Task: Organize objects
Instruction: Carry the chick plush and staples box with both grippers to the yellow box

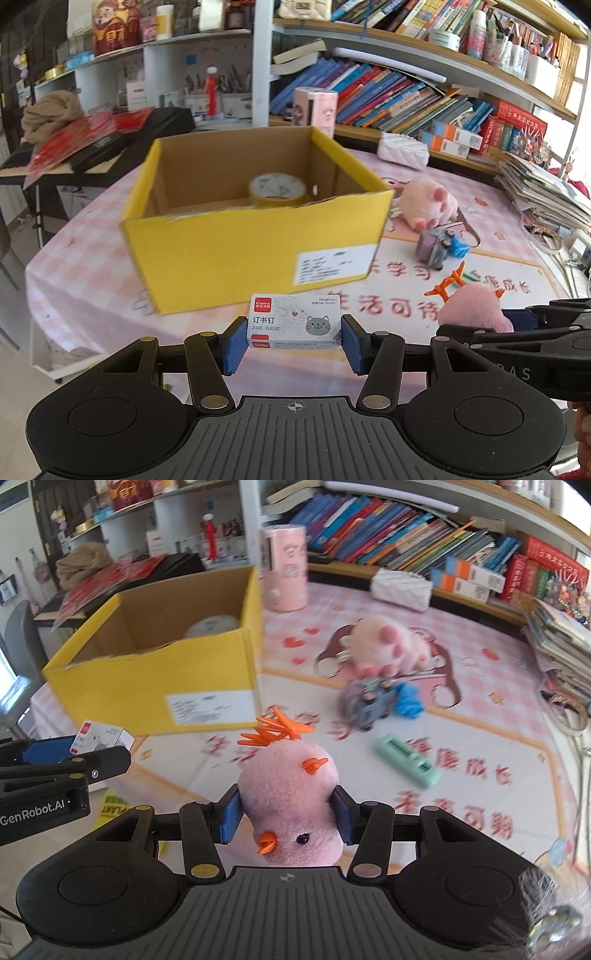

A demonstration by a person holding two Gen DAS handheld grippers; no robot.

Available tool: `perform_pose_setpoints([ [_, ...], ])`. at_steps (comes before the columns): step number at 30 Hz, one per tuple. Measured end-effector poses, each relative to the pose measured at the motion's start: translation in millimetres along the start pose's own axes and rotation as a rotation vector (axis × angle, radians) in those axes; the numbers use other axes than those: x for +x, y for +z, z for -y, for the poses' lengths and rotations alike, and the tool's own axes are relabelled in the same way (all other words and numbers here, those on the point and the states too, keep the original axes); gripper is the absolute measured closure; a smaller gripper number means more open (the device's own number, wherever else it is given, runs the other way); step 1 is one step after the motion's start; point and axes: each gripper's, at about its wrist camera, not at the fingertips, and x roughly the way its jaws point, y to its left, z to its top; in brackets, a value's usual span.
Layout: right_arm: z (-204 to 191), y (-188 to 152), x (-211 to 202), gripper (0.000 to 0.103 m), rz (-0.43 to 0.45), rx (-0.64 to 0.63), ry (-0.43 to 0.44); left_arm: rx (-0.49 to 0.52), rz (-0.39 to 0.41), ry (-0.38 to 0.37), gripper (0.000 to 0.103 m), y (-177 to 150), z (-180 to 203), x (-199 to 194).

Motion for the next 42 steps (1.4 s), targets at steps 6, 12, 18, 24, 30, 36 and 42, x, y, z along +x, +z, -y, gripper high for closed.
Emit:
perform_pose_setpoints([
  [6,-27.7,-12.4,-6.3,0.056,-0.004,-0.001,0.007,0.004,0.005,0.002,0.051,-11.0,-19.1,-13.5],
  [12,-47.2,-22.5,-10.8,0.056,-0.009,0.007,0.01,0.008,0.007,0.004,0.051,-20.9,-34.6,-23.8],
  [18,-62.5,-30.7,-13.4,0.056,-0.015,0.009,0.015,0.01,0.01,0.006,0.051,-29.9,-46.4,-32.1],
  [24,-76.5,-34.7,-13.0,0.056,-0.03,-0.001,0.027,0.001,0.016,0.013,0.051,-35.8,-60.1,-39.0],
  [30,-91.6,-34.2,-13.9,0.055,-0.031,-0.026,0.038,-0.014,0.035,0.024,0.051,-37.8,-71.0,-46.6],
  [36,-103.4,-31.9,-16.5,0.056,-0.024,-0.049,0.038,-0.025,0.051,0.027,0.051,-38.0,-78.4,-51.9],
  [42,-108.8,-29.8,-18.3,0.055,-0.026,-0.066,0.034,-0.036,0.062,0.022,0.051,-37.8,-80.3,-55.1],
])
